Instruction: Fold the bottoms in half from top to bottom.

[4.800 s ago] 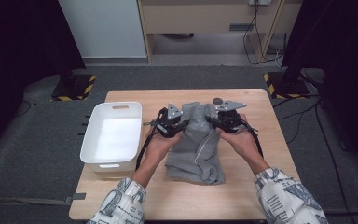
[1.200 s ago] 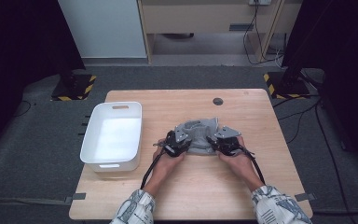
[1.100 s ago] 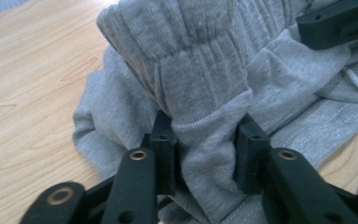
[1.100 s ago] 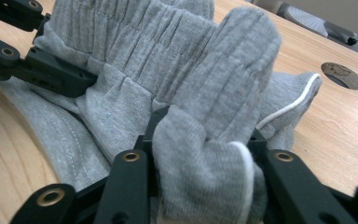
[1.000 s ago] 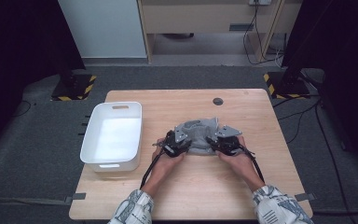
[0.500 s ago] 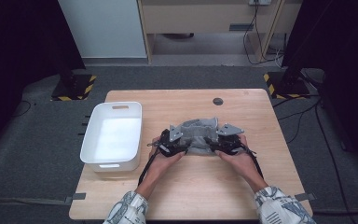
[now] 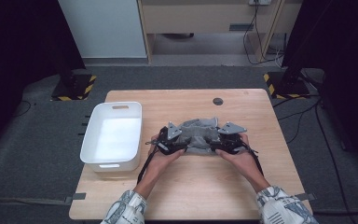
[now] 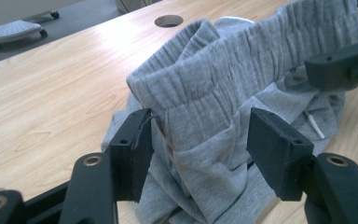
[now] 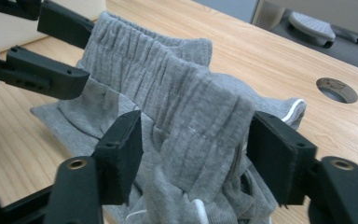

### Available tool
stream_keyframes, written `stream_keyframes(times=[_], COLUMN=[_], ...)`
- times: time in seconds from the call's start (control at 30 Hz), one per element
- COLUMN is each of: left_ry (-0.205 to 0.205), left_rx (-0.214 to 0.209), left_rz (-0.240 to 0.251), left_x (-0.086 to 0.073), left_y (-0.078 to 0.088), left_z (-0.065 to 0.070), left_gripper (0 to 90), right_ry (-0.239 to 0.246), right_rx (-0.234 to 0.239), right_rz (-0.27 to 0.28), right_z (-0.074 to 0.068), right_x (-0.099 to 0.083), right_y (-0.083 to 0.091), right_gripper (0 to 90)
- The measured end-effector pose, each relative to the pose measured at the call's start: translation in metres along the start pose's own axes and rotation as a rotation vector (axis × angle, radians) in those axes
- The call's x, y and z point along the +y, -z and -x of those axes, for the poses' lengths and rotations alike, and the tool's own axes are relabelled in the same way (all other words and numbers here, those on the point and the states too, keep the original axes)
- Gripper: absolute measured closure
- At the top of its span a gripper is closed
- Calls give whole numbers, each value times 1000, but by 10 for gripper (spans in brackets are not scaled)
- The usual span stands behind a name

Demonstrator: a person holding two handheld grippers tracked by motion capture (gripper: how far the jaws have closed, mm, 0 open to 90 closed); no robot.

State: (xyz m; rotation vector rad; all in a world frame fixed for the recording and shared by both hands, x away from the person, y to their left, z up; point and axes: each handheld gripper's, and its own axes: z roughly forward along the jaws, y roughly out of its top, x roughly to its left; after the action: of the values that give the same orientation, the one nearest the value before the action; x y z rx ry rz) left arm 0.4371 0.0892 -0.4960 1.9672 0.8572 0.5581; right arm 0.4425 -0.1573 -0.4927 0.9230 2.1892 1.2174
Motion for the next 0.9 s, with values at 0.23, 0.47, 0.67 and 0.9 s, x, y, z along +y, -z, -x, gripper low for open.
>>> stream_keyframes(times=[0.23,0.47,0.67,0.9], left_ry=[-1,16,6,-35], left_rx=[3,2,6,-4], left_rz=[-20,-29,-37,-31], left_x=[0,0,-1,-1], left_y=[-3,-4,-6,-2], left_z=[0,-1,0,2], left_gripper=[415,485,624,764], right_ry=[9,-14,-14,-5], right_rx=[5,29,20,23], right_rz=[14,25,-2,-30], right_z=[1,3,8,14], right_x=[17,41,57,67], right_y=[5,0,-10,-15], right_gripper=[348,419,507,565])
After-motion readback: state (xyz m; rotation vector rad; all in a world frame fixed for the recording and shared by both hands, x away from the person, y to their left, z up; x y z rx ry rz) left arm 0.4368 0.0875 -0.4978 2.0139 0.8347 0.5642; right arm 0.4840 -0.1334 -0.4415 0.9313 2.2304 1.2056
